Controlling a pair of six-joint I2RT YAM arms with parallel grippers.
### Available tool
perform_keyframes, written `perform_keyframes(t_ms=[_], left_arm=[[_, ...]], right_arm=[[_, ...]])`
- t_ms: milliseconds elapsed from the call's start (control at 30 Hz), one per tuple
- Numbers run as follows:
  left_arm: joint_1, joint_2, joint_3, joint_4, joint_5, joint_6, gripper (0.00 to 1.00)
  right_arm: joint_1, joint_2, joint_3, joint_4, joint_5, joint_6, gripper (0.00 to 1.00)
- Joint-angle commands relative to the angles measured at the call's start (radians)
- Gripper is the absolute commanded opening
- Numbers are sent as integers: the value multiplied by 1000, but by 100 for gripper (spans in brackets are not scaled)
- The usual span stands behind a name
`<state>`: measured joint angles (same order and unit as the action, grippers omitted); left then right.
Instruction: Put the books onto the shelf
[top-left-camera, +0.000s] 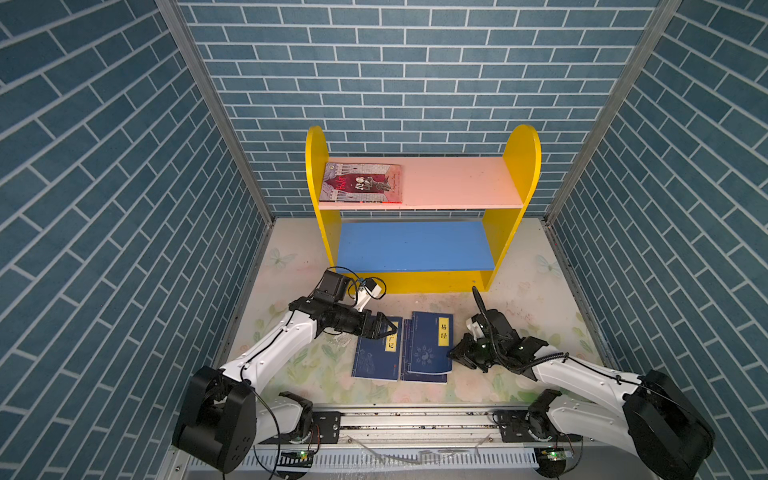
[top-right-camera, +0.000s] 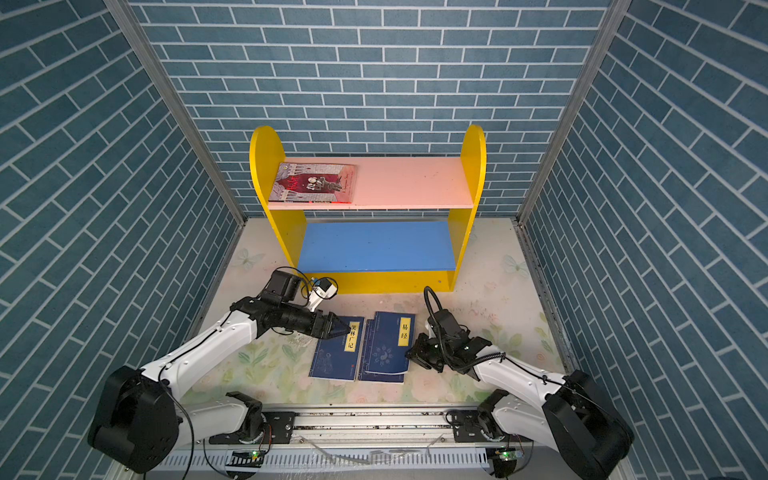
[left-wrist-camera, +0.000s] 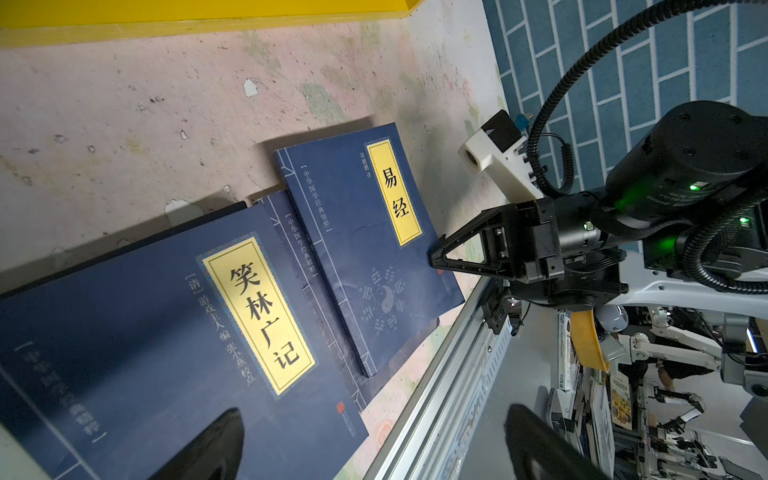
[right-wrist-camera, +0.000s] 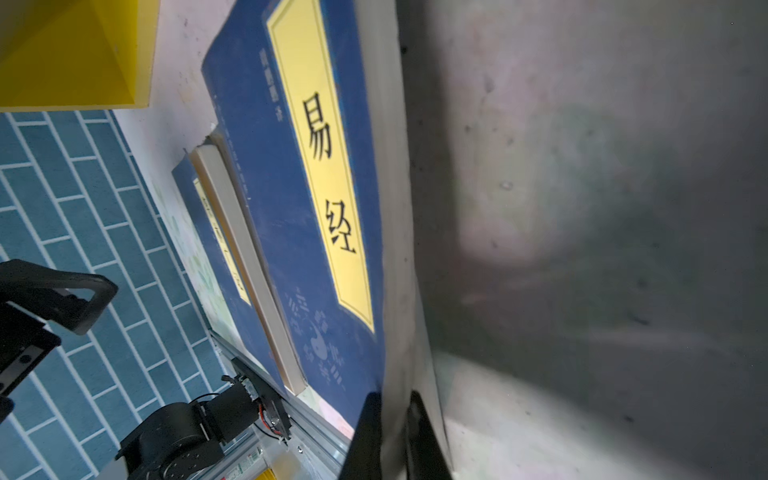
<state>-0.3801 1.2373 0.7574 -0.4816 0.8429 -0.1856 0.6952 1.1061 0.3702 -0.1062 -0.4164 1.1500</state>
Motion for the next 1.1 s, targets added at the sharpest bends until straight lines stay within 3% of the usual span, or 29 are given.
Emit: perform_keyframes(t_ms=[0, 167, 233, 467, 600, 733, 1067], left_arm=[[-8, 5, 19, -21, 13, 18, 100], [-8, 2, 14, -17, 18, 19, 100], [-7, 1, 11, -14, 16, 18, 100], [-7, -8, 9, -18, 27, 18, 100], [-8, -13, 6, -18, 35, 21, 100], [-8, -19, 27, -38, 58, 41, 100], [-8, -69, 126, -199, 94, 184, 100]], right_arm=[[-11, -24, 15, -132, 67, -38, 8], [-25, -15, -3, -77, 20, -38, 41], [-27, 3, -7, -53, 5, -38, 48], [-37, 72, -53, 95, -59, -7, 54], [-50, 90, -104, 211, -90, 21, 50], [-67, 102, -152, 290, -109, 42, 28], [-76, -77, -150, 170, -105, 1, 0]])
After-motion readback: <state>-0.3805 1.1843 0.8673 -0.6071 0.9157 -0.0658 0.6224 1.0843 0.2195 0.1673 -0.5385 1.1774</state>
